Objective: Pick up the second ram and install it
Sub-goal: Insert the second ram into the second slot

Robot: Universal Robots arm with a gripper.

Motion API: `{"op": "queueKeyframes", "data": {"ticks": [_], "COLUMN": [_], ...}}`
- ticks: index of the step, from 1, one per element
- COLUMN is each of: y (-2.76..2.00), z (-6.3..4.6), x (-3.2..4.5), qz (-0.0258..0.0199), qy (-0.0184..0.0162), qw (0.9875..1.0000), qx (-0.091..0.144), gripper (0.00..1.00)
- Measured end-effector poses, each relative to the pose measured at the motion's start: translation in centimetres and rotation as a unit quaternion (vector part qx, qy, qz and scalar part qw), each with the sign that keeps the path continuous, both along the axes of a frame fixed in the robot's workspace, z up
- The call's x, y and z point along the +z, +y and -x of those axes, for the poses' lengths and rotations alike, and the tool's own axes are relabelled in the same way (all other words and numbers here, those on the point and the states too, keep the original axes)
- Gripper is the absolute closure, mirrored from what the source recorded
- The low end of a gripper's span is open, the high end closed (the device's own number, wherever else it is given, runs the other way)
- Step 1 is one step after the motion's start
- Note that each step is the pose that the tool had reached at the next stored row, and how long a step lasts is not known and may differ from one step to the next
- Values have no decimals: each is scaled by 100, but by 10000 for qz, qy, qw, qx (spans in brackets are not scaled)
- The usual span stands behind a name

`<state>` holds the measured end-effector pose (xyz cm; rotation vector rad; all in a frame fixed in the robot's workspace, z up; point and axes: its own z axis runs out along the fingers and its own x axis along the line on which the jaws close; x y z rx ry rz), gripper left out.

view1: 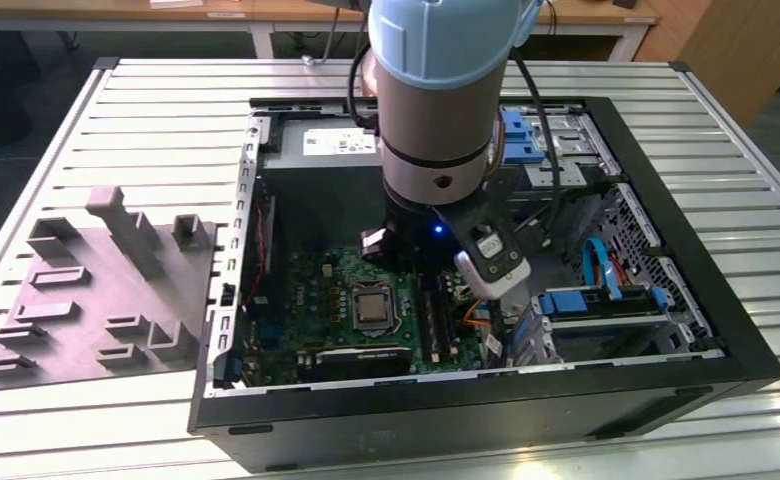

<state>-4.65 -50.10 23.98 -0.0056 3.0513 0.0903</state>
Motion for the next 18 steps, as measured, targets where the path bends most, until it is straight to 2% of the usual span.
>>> {"op": "queueKeyframes", "data": {"ticks": [5, 18], "y": [8, 73], "z": [-2, -29], "x": [-39, -92], "qz": [-17, -59], "qy": [0, 0], "qw": [10000, 10000], "qx": [22, 26], "gripper": [89, 89]}}
